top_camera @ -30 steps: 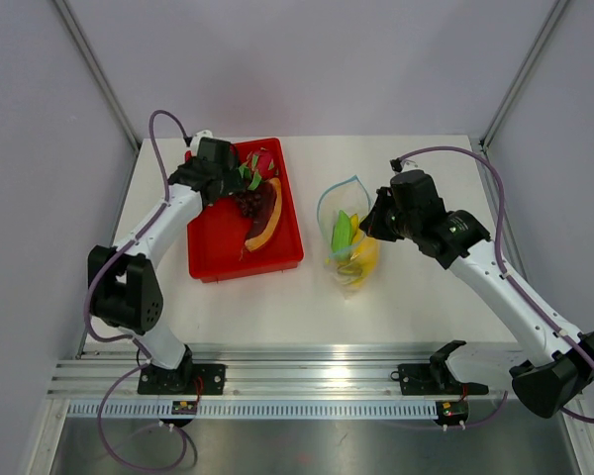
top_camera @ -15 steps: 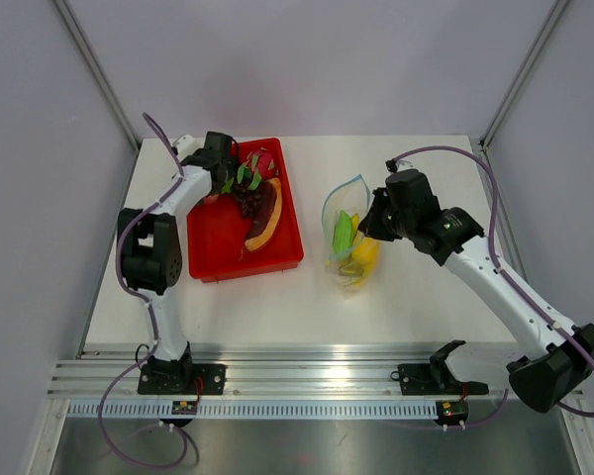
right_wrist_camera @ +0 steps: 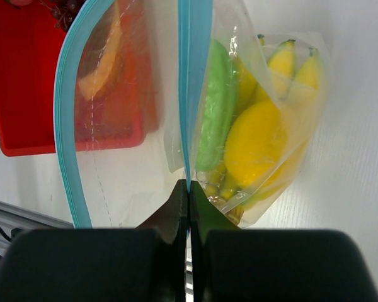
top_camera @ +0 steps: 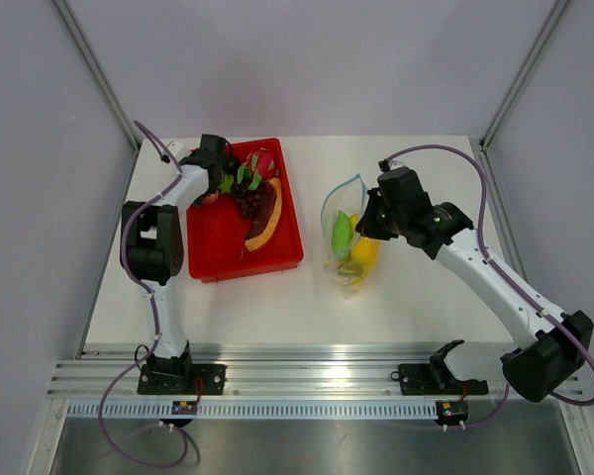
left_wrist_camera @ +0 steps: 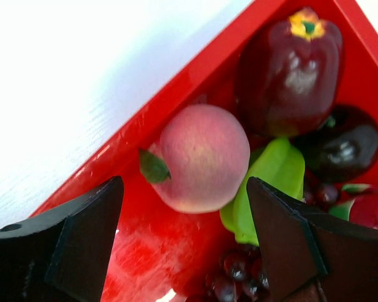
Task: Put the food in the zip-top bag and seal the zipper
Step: Pick up the fake fruit from the bin.
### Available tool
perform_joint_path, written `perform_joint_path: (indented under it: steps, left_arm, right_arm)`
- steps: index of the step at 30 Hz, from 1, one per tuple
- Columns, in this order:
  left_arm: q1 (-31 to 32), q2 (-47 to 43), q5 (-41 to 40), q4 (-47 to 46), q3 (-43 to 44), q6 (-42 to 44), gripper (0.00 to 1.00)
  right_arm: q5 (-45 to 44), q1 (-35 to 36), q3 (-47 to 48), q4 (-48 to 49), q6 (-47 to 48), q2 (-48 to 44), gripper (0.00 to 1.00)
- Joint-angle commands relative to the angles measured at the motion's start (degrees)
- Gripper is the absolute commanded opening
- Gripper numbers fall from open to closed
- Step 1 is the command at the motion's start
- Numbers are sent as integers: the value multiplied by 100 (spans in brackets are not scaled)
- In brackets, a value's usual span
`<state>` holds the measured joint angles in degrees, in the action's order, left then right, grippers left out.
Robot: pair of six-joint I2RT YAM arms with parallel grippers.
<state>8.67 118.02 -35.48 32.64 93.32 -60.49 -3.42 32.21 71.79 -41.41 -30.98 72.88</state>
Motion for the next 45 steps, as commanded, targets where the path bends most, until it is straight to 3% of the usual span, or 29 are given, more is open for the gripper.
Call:
perform_joint_path:
  steps: [1, 7, 11, 12, 15, 20, 34, 45]
  left_arm:
    - [-111, 292, -240, -320, 327, -156, 81]
    - [-155, 459, -117, -373, 363, -77, 71]
    - [-155, 337, -108, -320, 266, -68, 52]
    - [-155, 275, -108, -311, 231, -60, 42]
    - [-155, -128, -90, -390, -23, 10, 31]
    - [-137, -1129, 94, -671, -804, 247, 24]
    - [697, -3591, 1008, -1120, -2598, 995, 22]
    - [1831, -4989, 1553, -1208, -3127, 1250, 20]
  right_arm:
    - [-27, 5, 257, 80, 127, 77, 0]
    - [-18, 5, 221, 98, 75, 130, 0]
    - [8, 5, 248, 80, 48, 112, 0]
    - [8, 5, 257, 72, 40, 86, 0]
    - [17, 14, 222, 63, 13, 16, 0]
    - [17, 14, 125, 63, -13, -134, 0]
    - [175, 14, -200, 238, -145, -362, 0]
    - [166, 5, -332, 326, -206, -416, 0]
